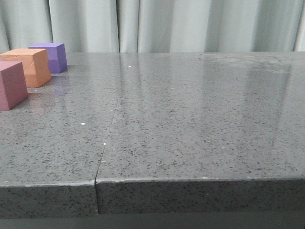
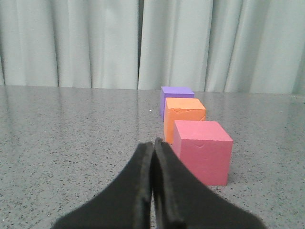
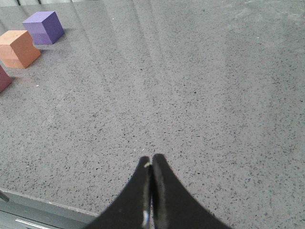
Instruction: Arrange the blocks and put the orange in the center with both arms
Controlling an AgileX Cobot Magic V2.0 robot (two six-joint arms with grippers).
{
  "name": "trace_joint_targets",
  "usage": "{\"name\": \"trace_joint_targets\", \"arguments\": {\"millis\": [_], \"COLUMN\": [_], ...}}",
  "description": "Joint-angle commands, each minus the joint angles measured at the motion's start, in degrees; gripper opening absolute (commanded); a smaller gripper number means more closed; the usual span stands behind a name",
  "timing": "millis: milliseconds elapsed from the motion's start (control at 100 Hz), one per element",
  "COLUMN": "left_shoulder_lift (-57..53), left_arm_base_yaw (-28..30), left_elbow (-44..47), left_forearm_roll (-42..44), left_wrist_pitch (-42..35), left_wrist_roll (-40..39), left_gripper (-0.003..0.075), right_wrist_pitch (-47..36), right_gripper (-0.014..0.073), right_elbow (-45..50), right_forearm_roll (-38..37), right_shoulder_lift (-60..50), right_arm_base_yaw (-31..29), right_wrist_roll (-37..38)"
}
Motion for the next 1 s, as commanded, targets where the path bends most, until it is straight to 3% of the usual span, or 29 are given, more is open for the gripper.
{"name": "trace_joint_targets", "arguments": {"millis": [0, 530, 760, 860, 990], "left_shoulder_lift": [-1.66, -1.66, -1.66, -1.66, -1.66], "left_arm_base_yaw": [-0.17, -0.17, -0.17, -0.17, -0.17], "left_elbow": [2.29, 2.29, 2.29, 2.29, 2.29], "left_forearm_roll": [-0.41, -0.41, -0.41, -0.41, -0.41], "left_wrist_pitch": [-4.6, -4.6, -4.6, -4.6, -4.6], "left_wrist_roll": [-0.03, -0.03, -0.03, -0.03, -0.03], "left_gripper": [-0.002, -0.002, -0.002, -0.002, -0.002], "right_wrist_pitch": [-4.07, -4.2, -5.99, -10.68, -22.76], "right_gripper": [-0.0068, -0.0068, -0.0068, -0.0068, -0.0068], "right_elbow": [-1.25, -1.25, -1.25, 0.2, 5.13], "right_forearm_roll": [-0.73, -2.41, -3.51, -3.3, -2.66], "right_shoulder_lift": [0.49, 0.49, 0.49, 0.33, -1.17], "right_arm_base_yaw": [0.09, -0.1, -5.52, -9.15, -14.12], "right_wrist_roll": [-0.55, -0.55, -0.55, -0.55, -0.69]}}
